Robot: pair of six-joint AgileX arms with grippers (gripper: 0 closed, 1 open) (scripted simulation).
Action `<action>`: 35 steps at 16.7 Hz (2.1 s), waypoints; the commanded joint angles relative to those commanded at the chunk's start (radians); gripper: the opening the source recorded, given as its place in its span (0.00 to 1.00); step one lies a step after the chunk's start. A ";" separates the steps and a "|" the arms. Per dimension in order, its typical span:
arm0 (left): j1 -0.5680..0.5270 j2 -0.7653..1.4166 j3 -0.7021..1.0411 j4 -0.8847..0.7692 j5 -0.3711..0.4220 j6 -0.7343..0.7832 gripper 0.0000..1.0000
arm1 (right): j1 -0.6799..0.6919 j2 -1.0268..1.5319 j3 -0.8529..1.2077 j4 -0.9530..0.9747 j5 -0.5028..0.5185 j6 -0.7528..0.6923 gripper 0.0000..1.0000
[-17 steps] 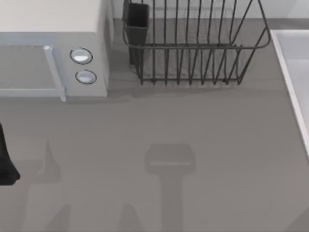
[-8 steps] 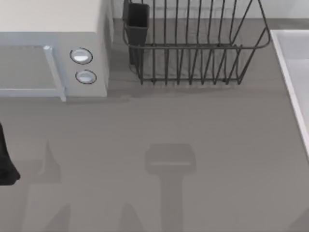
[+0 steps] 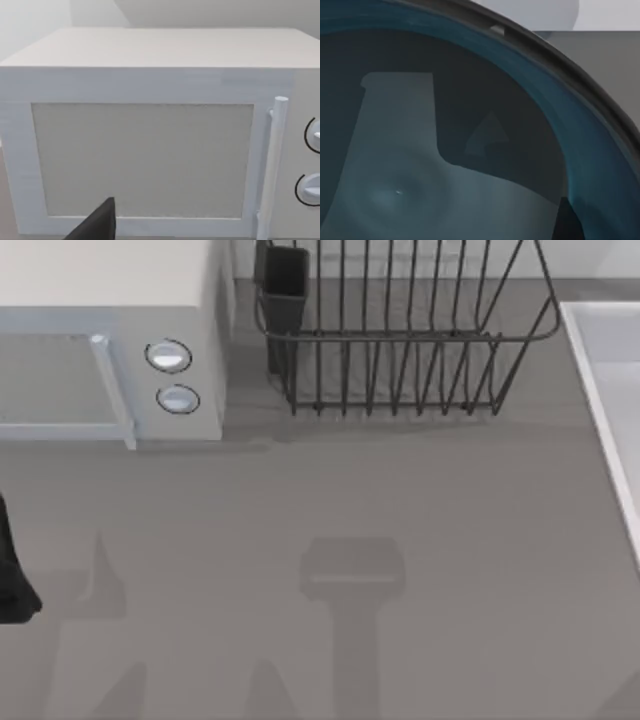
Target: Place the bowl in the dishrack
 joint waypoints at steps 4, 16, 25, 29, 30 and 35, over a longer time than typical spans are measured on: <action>0.000 0.000 0.000 0.000 0.000 0.000 1.00 | 0.000 0.000 0.000 0.000 0.000 0.000 0.00; 0.000 0.000 0.000 0.000 0.000 0.000 1.00 | -0.010 -0.051 0.448 -0.533 -0.001 -0.016 0.00; 0.000 0.000 0.000 0.000 0.000 0.000 1.00 | -0.009 -0.113 0.697 -0.808 0.000 -0.011 0.00; 0.000 0.000 0.000 0.000 0.000 0.000 1.00 | 0.004 -0.112 0.696 -0.795 0.008 -0.004 0.00; 0.000 0.000 0.000 0.000 0.000 0.000 1.00 | 0.025 -0.115 0.699 -0.774 0.023 0.008 0.00; 0.000 0.000 0.000 0.000 0.000 0.000 1.00 | 0.289 -0.139 0.701 -0.539 0.188 0.134 0.00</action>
